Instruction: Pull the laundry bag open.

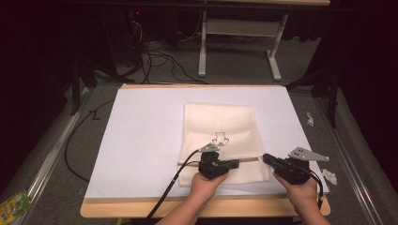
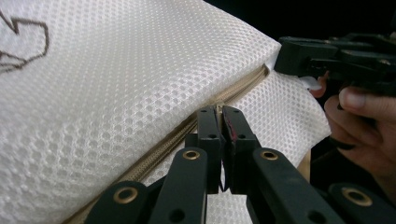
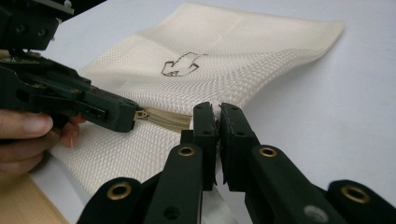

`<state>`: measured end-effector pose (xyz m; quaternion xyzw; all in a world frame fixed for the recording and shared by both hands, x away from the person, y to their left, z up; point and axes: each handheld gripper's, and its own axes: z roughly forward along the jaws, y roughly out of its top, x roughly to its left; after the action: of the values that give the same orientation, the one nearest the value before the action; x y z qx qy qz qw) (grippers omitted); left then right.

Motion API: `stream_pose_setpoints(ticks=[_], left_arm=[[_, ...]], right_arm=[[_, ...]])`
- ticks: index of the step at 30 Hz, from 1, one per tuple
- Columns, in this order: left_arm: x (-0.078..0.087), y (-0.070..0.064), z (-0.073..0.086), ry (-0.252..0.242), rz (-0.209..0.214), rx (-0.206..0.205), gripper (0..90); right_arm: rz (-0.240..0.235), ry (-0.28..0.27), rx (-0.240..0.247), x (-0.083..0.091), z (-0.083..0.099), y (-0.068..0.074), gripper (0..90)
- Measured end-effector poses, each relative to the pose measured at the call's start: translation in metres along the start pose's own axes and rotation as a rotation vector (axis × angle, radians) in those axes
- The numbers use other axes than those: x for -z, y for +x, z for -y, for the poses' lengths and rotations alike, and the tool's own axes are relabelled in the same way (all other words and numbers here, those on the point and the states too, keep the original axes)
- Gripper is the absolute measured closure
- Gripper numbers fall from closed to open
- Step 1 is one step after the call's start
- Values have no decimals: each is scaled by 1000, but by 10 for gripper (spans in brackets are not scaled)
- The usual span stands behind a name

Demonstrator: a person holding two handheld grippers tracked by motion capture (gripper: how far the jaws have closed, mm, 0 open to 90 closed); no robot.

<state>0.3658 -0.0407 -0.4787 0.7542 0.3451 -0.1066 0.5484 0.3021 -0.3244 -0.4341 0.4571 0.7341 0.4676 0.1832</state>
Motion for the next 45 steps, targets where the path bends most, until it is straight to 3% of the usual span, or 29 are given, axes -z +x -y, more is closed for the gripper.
stream_pose_setpoints(ticks=[2,4,5,6,8,10,11,12,13,16,18,20,21,23,26,27,29,31,33,34,35,36,37,39,40,41,42,44,45], left_arm=[[6,1,-1,13,-20,-12,878],[14,7,-2,12,-6,12,879],[18,8,-2,15,-46,10,879],[22,10,-2,16,-28,15,879],[26,8,-2,24,-40,3,879],[28,9,-2,27,-39,7,880],[29,10,-2,29,-68,12,880],[31,15,-1,22,-75,36,881],[36,23,1,12,-89,68,881],[59,46,9,-15,-128,160,881],[78,56,9,-8,-167,169,880],[98,64,9,12,-233,160,880],[108,68,10,13,-225,162,879],[120,66,13,22,-259,138,879],[131,65,19,27,-326,90,876],[131,64,20,43,-328,71,873],[134,62,21,83,-324,29,856],[141,61,19,71,-323,26,680],[153,58,16,16,-344,-3,542],[153,58,16,16,-344,-3,485],[171,54,11,-49,-420,-106,431],[177,52,10,-71,-453,-149,378],[185,50,9,-91,-521,-211,316],[200,46,9,-100,-691,-328,205],[206,46,9,-89,-766,-361,158],[212,47,9,-75,-812,-368,154],[217,50,10,-82,-823,-346,140],[224,57,10,-111,-781,-274,97],[225,58,10,-112,-776,-259,87]], right_arm=[[3,15,20,-3,0,5,872],[19,20,28,-5,-1,8,873],[6,20,23,-6,-2,8,874],[37,22,38,-6,-2,10,874],[16,26,33,-7,-2,12,875],[32,28,52,-8,-3,16,876],[25,26,51,-8,-4,17,877],[59,19,49,-6,-5,18,878],[81,9,47,-3,-6,15,878],[137,-34,-48,14,-3,-11,877],[165,-38,-72,24,2,-28,876],[185,-27,-99,28,8,-40,875],[189,-23,-111,29,10,-45,874],[117,-10,-138,23,11,-48,871],[139,36,-50,9,10,-31,859],[123,38,-45,7,9,-29,853],[136,47,-34,4,10,-27,825],[158,60,-19,3,13,-28,720],[158,29,-24,7,15,-32,566],[157,8,-19,10,14,-34,486],[165,-26,-18,15,13,-37,391],[174,-47,-24,19,12,-40,329],[182,-65,-25,22,11,-43,265],[226,-117,-32,32,9,-49,148],[255,-126,-30,36,8,-51,125],[280,-134,-26,40,7,-54,107],[299,-143,-29,43,7,-55,98],[293,-141,-29,44,7,-57,104],[299,-133,-23,43,6,-56,104]])
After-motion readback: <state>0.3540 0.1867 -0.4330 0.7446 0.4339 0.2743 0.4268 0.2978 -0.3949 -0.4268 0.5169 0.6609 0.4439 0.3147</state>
